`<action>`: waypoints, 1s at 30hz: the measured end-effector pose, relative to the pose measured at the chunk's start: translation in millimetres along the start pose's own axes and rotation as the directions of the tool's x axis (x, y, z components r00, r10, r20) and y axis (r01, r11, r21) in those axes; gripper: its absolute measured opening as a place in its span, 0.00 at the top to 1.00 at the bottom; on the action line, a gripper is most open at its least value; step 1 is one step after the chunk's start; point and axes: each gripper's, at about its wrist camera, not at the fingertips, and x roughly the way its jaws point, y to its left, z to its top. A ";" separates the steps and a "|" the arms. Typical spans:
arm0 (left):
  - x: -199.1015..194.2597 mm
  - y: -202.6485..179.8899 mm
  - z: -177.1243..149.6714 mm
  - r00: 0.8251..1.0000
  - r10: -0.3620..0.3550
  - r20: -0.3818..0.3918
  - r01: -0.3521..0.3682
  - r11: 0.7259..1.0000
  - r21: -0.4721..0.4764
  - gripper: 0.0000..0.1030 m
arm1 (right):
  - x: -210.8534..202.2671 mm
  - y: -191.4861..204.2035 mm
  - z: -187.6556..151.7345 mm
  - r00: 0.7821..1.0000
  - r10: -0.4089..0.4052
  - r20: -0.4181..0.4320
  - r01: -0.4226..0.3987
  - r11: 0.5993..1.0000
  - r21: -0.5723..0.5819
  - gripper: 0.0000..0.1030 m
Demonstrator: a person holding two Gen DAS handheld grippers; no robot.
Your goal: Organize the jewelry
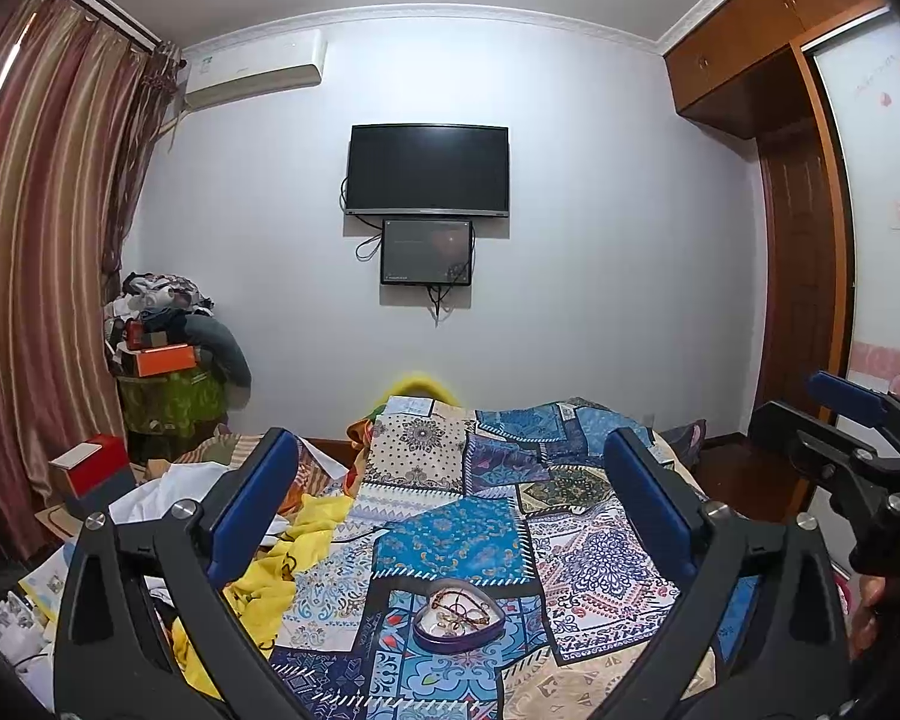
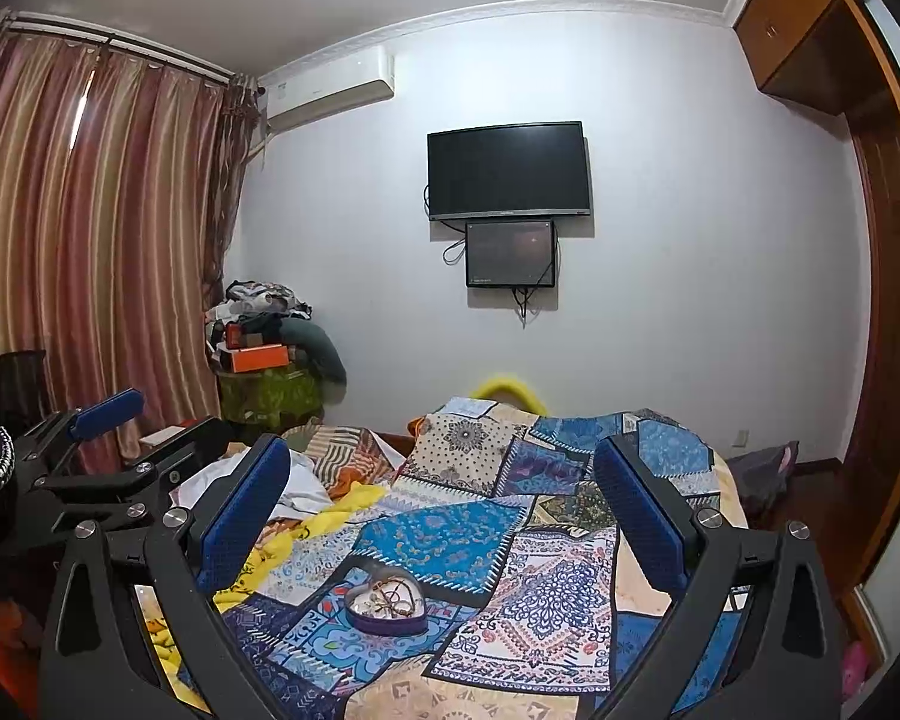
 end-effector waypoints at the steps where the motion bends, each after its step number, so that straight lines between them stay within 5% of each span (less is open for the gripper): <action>1: 0.0 0.1 0.0 1.000 0.000 0.000 0.000 1.000 -0.001 0.01 | 0.1 0.0 0.0 1.000 0.000 -0.001 0.000 1.000 0.000 0.02; 30: 10.6 5.2 -2.8 0.999 -0.030 -0.030 0.029 0.999 -0.035 0.00 | 0.3 1.7 -0.8 1.000 0.004 -0.007 -0.004 1.000 0.007 0.02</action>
